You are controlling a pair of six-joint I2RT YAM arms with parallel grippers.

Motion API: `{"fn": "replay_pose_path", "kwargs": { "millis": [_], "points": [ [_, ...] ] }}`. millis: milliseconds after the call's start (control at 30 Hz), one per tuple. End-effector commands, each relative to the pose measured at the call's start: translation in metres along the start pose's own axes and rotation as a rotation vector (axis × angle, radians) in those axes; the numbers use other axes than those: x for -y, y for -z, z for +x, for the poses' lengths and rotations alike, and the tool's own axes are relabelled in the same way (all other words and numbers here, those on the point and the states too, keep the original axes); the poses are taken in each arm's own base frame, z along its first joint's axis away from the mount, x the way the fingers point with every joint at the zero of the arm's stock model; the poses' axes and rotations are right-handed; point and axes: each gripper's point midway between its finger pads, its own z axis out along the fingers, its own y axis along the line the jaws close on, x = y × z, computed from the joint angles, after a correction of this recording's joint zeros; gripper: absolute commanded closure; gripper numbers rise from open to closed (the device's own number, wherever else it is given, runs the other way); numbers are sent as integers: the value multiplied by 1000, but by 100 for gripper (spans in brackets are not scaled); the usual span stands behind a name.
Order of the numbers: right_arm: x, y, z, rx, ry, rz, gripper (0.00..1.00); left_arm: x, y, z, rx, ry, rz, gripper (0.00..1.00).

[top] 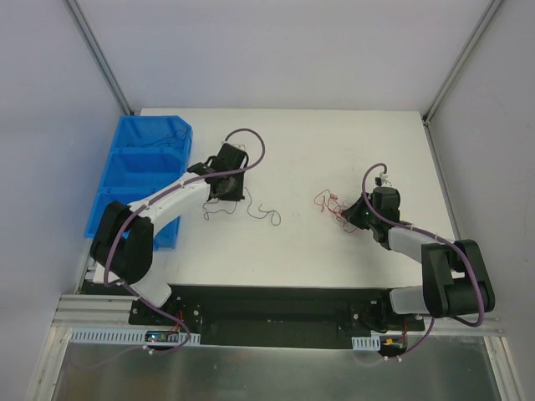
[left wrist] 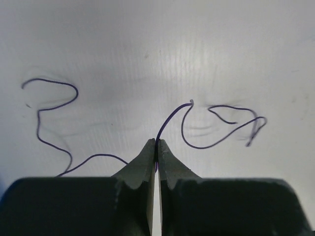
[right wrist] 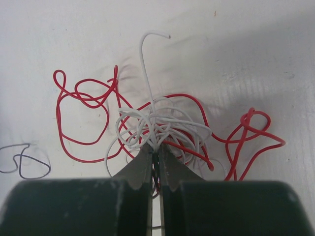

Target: Untangle the cables

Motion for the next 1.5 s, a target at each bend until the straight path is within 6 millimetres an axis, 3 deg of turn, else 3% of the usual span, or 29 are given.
{"fn": "replay_pose_path", "kwargs": {
  "millis": [0, 267, 400, 567, 633, 700, 733, 933, 1167, 1467],
  "points": [
    [-14, -3, -14, 22, -5, -46, 99, 12, 74, -92, 301, -9, 43, 100],
    [-15, -4, -11, 10, -3, -52, 99, -8, 163, -208, 601, 53, 61, 100],
    [-14, -5, -13, 15, -6, -46, 99, -35, 198, -253, 702, 113, 107, 100],
    [-13, -5, -12, 15, -3, -41, 99, -81, 215, -291, 795, 194, 178, 100],
    [-13, -6, -12, 10, -3, -41, 99, -84, 221, -303, 836, 166, 276, 100],
    [-14, -8, -11, -1, -3, -48, 99, -95, 219, -315, 872, 131, 290, 100],
    [-13, -9, -10, -5, -6, -46, 99, -109, 215, -320, 877, 135, 265, 100],
    [-12, -12, -8, -15, -9, -42, 99, -157, 179, -329, 835, 126, 223, 100],
    [-11, -13, -8, -14, -7, -37, 99, -194, 137, -312, 717, 229, 344, 100],
    [-13, -12, -9, -13, -7, -47, 99, -248, 119, -284, 680, 333, 279, 100]
  ]
}}
